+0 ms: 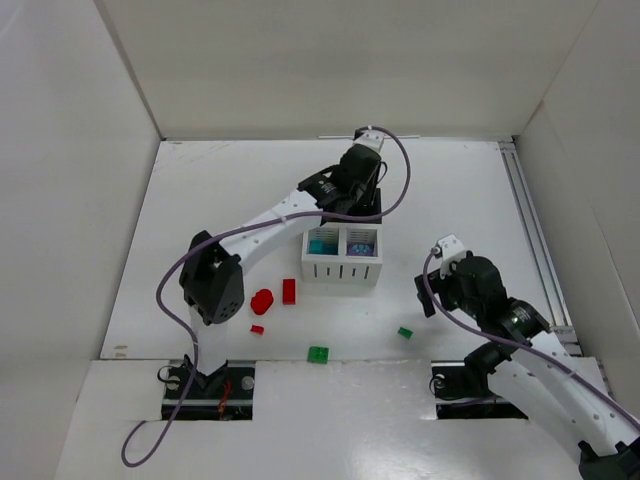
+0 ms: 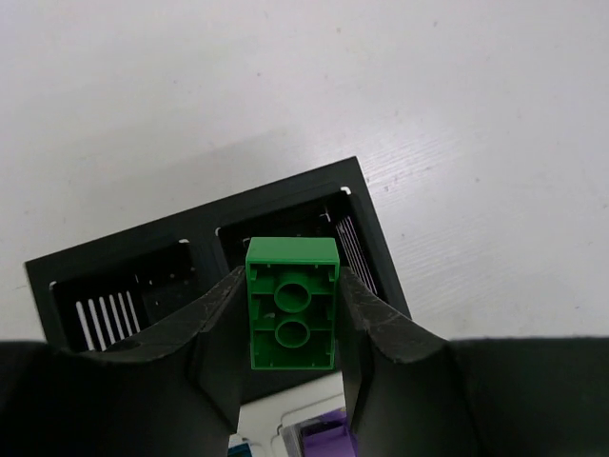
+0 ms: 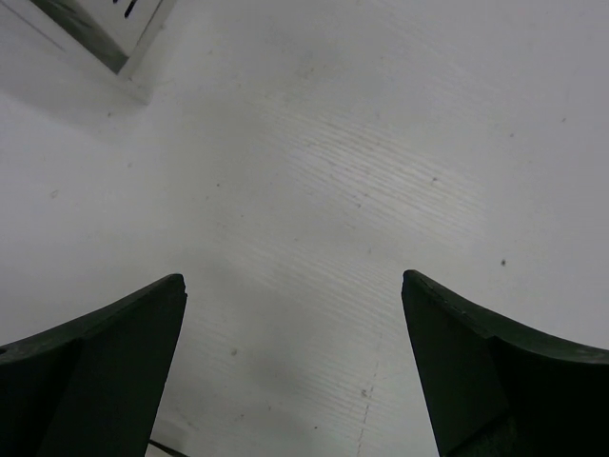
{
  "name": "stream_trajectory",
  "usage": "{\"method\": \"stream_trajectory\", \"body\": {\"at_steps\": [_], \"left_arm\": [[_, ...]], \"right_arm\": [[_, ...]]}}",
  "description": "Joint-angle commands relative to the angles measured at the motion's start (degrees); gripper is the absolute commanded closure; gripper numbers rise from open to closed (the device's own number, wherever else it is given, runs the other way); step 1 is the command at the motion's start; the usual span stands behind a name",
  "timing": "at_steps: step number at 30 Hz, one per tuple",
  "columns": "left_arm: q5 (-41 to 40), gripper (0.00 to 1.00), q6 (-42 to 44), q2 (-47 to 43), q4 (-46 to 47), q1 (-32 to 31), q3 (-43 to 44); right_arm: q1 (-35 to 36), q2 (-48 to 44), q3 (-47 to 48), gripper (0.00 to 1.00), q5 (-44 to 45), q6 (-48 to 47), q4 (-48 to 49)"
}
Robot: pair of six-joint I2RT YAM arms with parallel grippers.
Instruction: Sort the legos into containers by color
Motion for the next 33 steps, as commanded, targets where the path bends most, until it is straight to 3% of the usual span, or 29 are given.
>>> {"method": "stream_trajectory", "body": {"at_steps": [1,7,11,14,19,25,27,28,29,33], "left_arm": [[0.5,0.80,2.5,0.8,-2.3,0.0,3.4],[-0.8,0.76,2.0,3.0,-3.2,1.0,3.4],[1.4,0.43,2.0,2.3,-3.2,1.0,2.4],[1.9,0.36,2.0,1.0,-3.2,1.0,1.9],[5.5,0.10,2.0,-3.7,-0.7,1.0,-2.3],[6.8,0.07,1.0,-11.5,-0.2,-0.1,-8.1],[5.5,0.01,-0.9,-16.2,0.4,-0.8,-12.8],[4.7,0.01,-1.8,-17.9,0.4,-1.4,-14.8],[4.0,0.01,-2.9,-19.8,0.4,-2.6,-17.2],[1.5,0.01,-10.6,-29.5,-0.2,-5.0,-29.5]], "right_arm": [[-0.3,-0.3,-2.6,0.00,-3.5,2.1,3.2],[-0.3,-0.3,-4.5,0.00,-8.9,3.2,6.7],[-0.3,-0.3,-4.5,0.00,-10.4,2.4,7.3],[-0.3,1.9,-5.0,0.00,-12.6,1.7,7.3],[4.7,4.7,-6.8,0.00,-13.3,3.7,8.3],[11.1,5.8,-8.0,0.07,-11.3,8.4,7.1],[11.9,7.1,-8.7,0.13,-11.3,10.8,6.6],[12.7,7.1,-8.7,0.16,-11.3,11.5,6.6],[13.7,7.7,-10.1,0.25,-11.3,12.9,6.6],[14.4,10.1,-11.1,0.36,-9.5,14.6,7.6]]}}
